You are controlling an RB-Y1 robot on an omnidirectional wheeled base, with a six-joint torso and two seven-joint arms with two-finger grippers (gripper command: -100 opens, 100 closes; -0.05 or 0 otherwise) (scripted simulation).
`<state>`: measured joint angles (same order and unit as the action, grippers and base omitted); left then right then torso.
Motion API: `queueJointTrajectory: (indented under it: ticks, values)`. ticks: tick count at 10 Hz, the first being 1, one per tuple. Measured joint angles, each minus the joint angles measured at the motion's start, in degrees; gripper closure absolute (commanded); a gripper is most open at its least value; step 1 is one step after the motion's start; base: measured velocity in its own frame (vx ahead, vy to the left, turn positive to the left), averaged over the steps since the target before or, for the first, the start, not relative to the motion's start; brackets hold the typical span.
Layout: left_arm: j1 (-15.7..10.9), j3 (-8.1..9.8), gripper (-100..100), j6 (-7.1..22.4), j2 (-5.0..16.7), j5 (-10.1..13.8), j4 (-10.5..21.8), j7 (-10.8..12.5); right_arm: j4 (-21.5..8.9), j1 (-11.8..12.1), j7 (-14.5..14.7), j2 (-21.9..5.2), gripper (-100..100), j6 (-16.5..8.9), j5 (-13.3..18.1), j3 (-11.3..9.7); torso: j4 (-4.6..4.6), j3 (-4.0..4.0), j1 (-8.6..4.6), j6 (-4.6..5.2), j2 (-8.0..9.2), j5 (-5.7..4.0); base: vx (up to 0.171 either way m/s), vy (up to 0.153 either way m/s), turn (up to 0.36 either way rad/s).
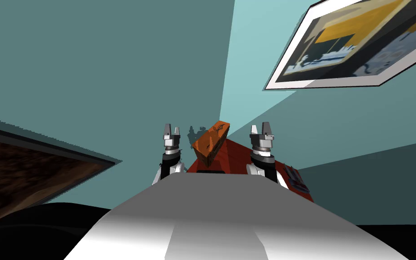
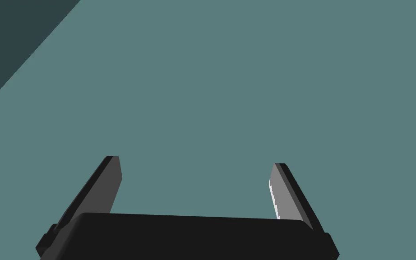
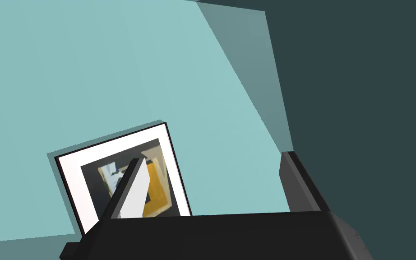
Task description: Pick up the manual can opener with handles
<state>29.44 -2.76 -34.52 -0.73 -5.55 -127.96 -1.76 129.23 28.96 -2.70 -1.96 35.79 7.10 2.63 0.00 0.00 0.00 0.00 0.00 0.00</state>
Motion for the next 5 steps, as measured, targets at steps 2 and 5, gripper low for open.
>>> queueJointTrajectory:
  ticks: [2, 5]
  values:
    - [-0.4, 0.32, -100, 0.9, 2.6, 0.2, 0.4, 0.2, 0.0, 0.0, 0.0, 0.0, 0, 0.0, 0.0, 0.0, 0.03, 0.07, -0.2, 0.01, 0.13, -0.04, -0.045, -0.077, -0.024]
    - [-1.5, 1.35, -100, 3.5, 6.8, 0.8, 2.2, 0.9, 0.0, 0.0, 0.0, 0.0, 0, 0.0, 0.0, 0.0, 0.04, 0.1, -0.62, 0.02, 0.17, -0.13, -0.047, -0.154, -0.032]
